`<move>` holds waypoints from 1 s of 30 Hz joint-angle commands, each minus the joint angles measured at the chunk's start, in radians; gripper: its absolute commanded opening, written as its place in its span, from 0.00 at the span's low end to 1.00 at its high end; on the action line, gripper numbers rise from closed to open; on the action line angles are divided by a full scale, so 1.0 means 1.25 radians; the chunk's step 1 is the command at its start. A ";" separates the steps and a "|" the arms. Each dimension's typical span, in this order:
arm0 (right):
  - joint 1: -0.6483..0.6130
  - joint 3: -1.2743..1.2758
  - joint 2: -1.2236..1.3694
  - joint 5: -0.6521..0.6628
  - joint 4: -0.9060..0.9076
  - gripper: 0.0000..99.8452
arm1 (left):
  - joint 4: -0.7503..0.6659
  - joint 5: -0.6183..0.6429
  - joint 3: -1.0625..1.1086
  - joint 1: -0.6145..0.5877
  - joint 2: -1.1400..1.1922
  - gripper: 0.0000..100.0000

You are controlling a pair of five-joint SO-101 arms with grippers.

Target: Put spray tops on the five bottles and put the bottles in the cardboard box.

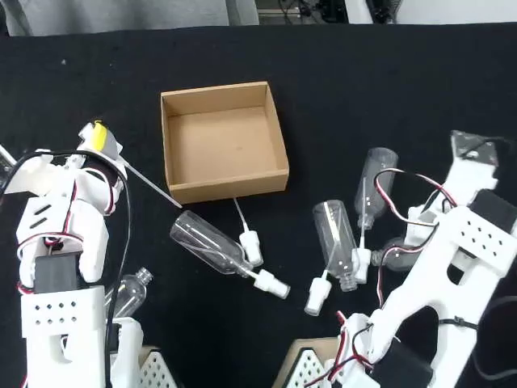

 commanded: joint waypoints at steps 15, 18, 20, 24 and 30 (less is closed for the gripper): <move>-0.039 -0.026 -0.034 0.587 -0.027 0.33 | -0.021 0.000 -0.007 -0.001 -0.018 0.03; -0.056 0.007 -0.034 0.647 -0.043 0.33 | -0.021 0.000 -0.007 -0.001 -0.018 0.03; -0.061 0.028 -0.034 0.690 -0.042 0.33 | -0.021 0.000 -0.007 -0.001 -0.018 0.03; -0.065 0.058 -0.034 0.779 -0.042 0.33 | -0.021 0.000 -0.006 -0.001 -0.018 0.03; -0.064 0.109 -0.034 0.911 -0.042 0.33 | -0.021 0.000 -0.006 -0.001 -0.018 0.03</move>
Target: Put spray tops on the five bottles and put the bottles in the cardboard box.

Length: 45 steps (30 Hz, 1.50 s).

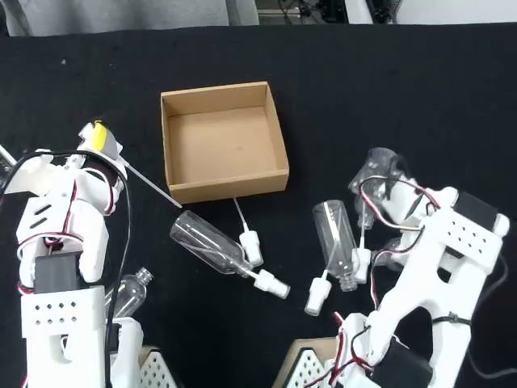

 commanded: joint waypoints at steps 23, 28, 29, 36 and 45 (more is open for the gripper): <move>0.042 0.273 -0.031 0.169 -0.360 0.33 | -0.021 0.000 -0.006 -0.001 -0.018 0.03; 0.045 0.333 -0.031 0.169 -0.455 0.33 | -0.021 0.000 -0.006 -0.001 -0.018 0.03; 0.053 0.341 -0.031 0.169 -0.469 0.33 | -0.021 0.000 -0.006 -0.001 -0.018 0.03; 0.095 0.341 -0.033 0.164 -0.493 0.21 | -0.021 0.000 -0.006 -0.001 -0.018 0.03; 0.098 0.338 -0.039 0.086 -0.487 0.14 | -0.021 0.000 -0.006 -0.001 -0.018 0.03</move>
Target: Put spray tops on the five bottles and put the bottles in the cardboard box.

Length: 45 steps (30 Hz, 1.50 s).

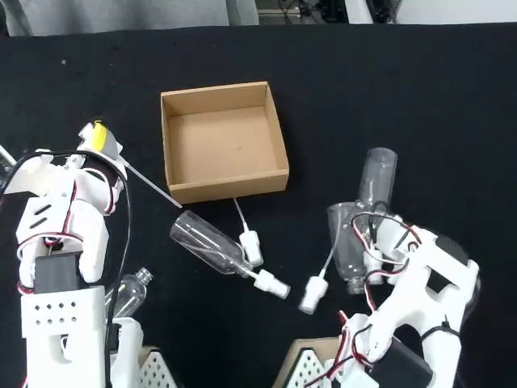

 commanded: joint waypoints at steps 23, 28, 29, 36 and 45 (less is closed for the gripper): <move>0.038 -0.349 -0.039 -0.349 0.366 0.14 | -0.021 0.000 -0.006 -0.001 -0.018 0.03; -0.007 -0.424 -0.040 -0.435 0.436 0.14 | -0.021 0.000 -0.006 -0.001 -0.018 0.03; -0.020 -0.436 -0.040 -0.454 0.449 0.14 | -0.021 0.000 -0.006 -0.001 -0.018 0.03; -0.106 -0.526 -0.050 -0.565 0.546 0.14 | -0.021 0.000 -0.006 -0.001 -0.018 0.03; -0.266 -0.542 -0.260 -0.707 0.644 0.14 | -0.021 0.000 -0.006 -0.001 -0.018 0.03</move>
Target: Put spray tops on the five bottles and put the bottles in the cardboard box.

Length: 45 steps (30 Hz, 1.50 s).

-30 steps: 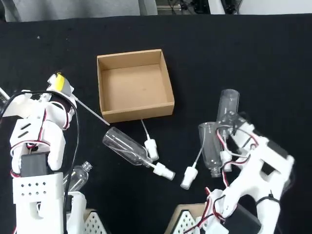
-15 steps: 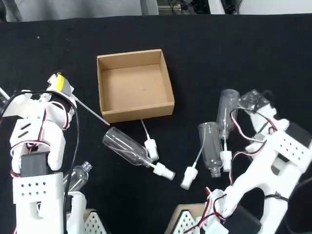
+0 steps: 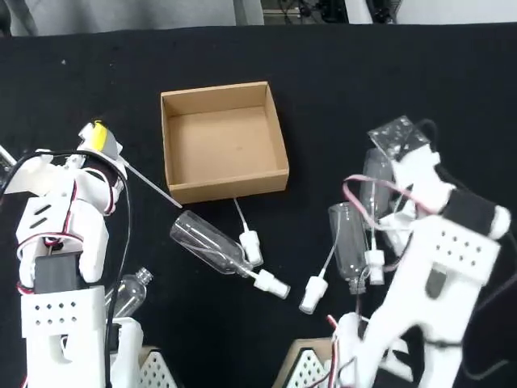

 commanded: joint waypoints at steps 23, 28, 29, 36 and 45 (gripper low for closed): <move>-0.470 -0.048 -0.307 -0.371 -0.031 0.14 | -0.021 0.000 -0.007 -0.001 -0.018 0.03; -0.547 -0.037 -0.310 -0.431 -0.076 0.14 | -0.021 0.000 -0.007 -0.002 -0.018 0.03; -0.559 -0.028 -0.311 -0.438 -0.092 0.14 | -0.021 0.000 -0.007 -0.002 -0.018 0.03; -0.620 0.072 -0.312 -0.476 -0.214 0.14 | -0.021 0.000 -0.007 -0.002 -0.018 0.03; -0.675 0.101 -0.312 -0.498 -0.243 0.14 | -0.021 0.000 -0.009 -0.002 -0.018 0.03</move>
